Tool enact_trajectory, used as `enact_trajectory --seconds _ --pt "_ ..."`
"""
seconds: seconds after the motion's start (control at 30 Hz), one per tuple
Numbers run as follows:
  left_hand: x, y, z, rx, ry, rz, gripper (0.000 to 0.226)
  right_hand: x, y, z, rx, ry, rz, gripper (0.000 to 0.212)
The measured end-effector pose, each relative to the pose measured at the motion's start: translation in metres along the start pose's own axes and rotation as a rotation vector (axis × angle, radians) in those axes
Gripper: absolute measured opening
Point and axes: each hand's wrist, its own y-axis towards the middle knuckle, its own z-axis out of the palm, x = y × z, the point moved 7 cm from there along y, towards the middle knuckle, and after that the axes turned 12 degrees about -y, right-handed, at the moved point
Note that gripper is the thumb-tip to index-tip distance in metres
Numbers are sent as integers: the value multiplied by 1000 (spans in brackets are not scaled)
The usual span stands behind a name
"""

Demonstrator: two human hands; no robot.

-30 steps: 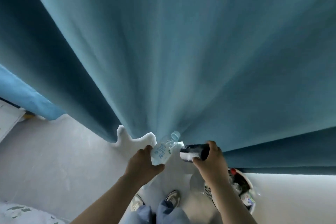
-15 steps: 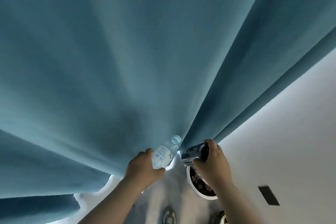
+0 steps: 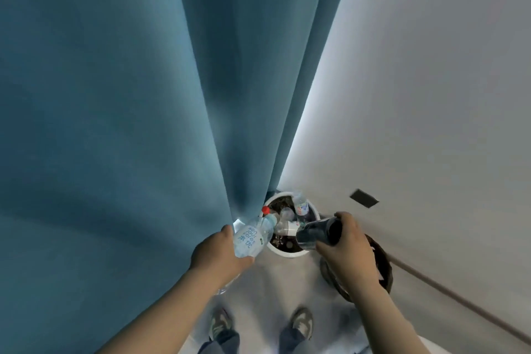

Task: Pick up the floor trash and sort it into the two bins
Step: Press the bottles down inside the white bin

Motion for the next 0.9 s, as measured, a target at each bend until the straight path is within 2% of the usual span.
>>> enact_trajectory --seconds 0.13,0.47,0.9 --pt "-9 18 25 44 50 16 54 -29 -1 8 -4 18 60 45" --pt "6 79 117 106 35 -95 52 -89 55 75 37 -25 47 50" --pt "22 172 194 100 20 -99 56 -144 118 176 106 -116 41 56"
